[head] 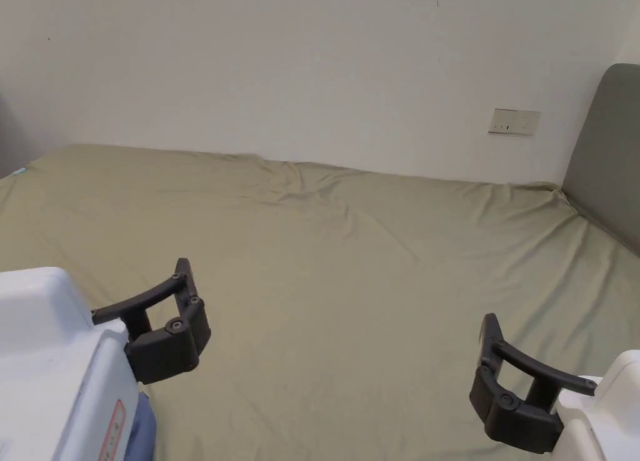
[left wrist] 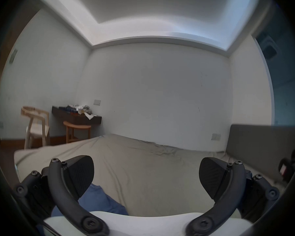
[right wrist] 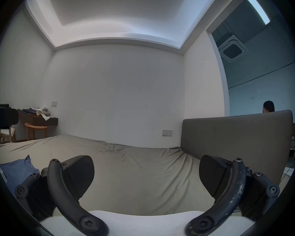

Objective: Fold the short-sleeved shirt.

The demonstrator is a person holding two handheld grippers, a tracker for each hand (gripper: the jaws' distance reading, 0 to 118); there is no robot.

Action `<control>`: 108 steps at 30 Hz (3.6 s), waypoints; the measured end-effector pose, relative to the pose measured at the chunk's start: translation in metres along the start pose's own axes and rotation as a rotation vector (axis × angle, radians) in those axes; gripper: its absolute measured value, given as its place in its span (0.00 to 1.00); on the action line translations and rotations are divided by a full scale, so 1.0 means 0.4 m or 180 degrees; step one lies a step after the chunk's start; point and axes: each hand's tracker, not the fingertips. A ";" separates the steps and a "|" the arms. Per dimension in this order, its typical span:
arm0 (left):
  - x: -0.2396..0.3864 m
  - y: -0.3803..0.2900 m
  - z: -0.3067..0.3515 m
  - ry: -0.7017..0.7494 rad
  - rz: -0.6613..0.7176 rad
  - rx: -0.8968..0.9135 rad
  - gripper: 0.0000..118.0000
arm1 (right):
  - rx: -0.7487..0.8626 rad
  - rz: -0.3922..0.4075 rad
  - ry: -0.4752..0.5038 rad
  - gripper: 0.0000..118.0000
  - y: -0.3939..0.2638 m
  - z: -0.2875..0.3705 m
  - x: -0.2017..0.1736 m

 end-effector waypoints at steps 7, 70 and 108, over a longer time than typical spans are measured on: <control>0.020 -0.009 -0.001 -0.0046 -0.0275 -0.0074 1.00 | -0.0070 -0.0042 0.0106 1.00 -0.002 -0.004 0.003; -0.451 -0.067 0.144 0.1713 -0.0152 -0.0836 0.00 | -0.0262 -0.0225 0.3063 0.01 0.041 0.001 -0.569; -0.726 -0.408 -0.408 0.1632 0.1489 -0.2015 0.00 | -0.1145 0.0208 0.2337 0.02 -0.116 -0.147 -0.494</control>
